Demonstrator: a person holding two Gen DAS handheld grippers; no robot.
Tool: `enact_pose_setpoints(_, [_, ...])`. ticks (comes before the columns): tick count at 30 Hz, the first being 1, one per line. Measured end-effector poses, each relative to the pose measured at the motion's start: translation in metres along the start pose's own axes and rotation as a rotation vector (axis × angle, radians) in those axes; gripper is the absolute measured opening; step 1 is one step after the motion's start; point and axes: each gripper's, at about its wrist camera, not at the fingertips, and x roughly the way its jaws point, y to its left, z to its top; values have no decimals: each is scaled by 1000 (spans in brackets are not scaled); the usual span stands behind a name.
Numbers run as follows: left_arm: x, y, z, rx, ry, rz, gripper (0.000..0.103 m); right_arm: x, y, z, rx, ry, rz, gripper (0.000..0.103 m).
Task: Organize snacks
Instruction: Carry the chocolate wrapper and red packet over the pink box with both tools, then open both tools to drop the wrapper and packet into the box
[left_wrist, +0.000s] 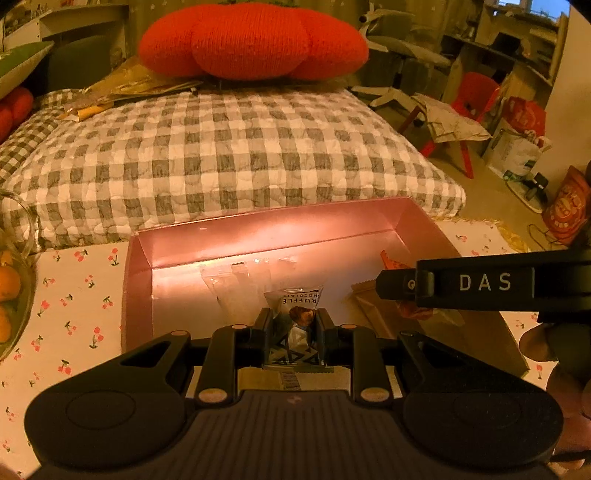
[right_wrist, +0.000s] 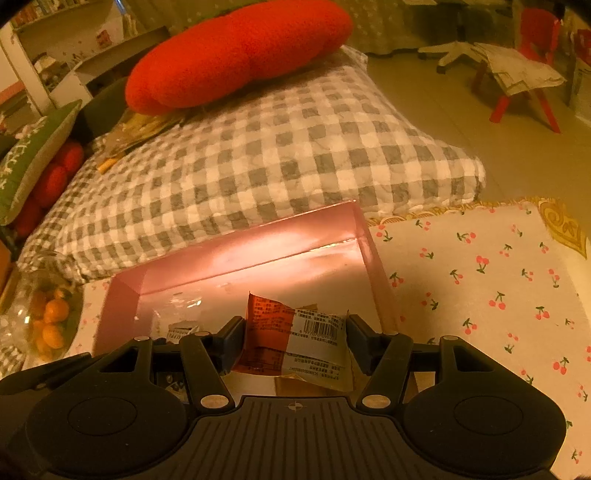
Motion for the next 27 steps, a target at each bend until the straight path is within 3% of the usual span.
enact_pose_setpoints(10, [1,-3,0,8,5,10,25,4,2,0,-13,7,-8,65])
enact_pose_setpoints(18, [-10,-4,2,10,-26,12,54,-6,3,1,-12,11,10,81])
enact_pose_setpoints(27, [-36,-7,-1,16,-61,14,73,-38,10,2,-23,-20,12,86])
